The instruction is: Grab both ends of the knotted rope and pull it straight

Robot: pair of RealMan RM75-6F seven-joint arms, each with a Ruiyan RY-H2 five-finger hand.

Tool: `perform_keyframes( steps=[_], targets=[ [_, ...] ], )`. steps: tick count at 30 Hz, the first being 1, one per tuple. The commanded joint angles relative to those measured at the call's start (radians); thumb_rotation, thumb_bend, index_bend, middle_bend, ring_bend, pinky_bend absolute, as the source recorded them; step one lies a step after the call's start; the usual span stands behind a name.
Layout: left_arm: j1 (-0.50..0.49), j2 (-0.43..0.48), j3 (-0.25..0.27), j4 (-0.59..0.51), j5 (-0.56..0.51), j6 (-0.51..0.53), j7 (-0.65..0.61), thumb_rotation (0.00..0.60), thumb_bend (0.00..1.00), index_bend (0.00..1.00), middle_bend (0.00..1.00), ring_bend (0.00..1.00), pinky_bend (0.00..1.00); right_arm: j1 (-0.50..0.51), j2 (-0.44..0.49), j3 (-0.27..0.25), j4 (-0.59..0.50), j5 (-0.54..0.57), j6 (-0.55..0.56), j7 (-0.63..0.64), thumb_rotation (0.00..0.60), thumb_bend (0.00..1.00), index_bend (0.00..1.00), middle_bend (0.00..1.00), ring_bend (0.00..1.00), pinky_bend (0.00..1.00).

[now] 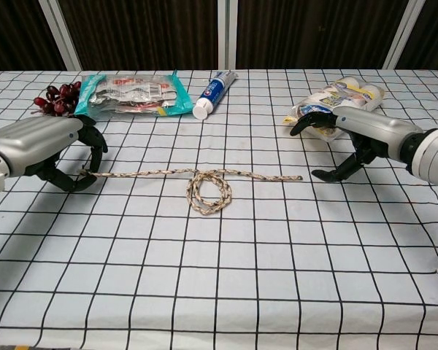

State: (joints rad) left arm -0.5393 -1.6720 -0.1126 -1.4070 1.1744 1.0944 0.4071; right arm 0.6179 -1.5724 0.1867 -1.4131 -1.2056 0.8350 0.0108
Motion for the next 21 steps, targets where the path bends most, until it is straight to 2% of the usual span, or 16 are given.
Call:
perform_keyframes(
  steps=[1, 8, 21],
  targets=[
    [-0.001, 0.000, -0.002, 0.002, 0.002, -0.001, -0.007, 0.600, 0.36, 0.63, 0.26, 0.04, 0.14, 0.017, -0.015, 0.003, 0.010, 0.020, -0.014, -0.018, 0.600, 0.28, 0.20, 0.04, 0.00, 0.00],
    [0.000, 0.002, -0.006, 0.003, 0.001, -0.001, -0.019, 0.600, 0.36, 0.63, 0.26, 0.04, 0.14, 0.050, -0.044, 0.013, 0.022, 0.045, -0.020, -0.059, 0.600, 0.28, 0.22, 0.04, 0.00, 0.00],
    [0.001, 0.004, -0.007, 0.004, -0.006, -0.006, -0.028, 0.600, 0.36, 0.64, 0.26, 0.04, 0.14, 0.074, -0.091, -0.005, 0.046, 0.097, -0.028, -0.115, 0.600, 0.29, 0.25, 0.04, 0.00, 0.00]
  ],
)
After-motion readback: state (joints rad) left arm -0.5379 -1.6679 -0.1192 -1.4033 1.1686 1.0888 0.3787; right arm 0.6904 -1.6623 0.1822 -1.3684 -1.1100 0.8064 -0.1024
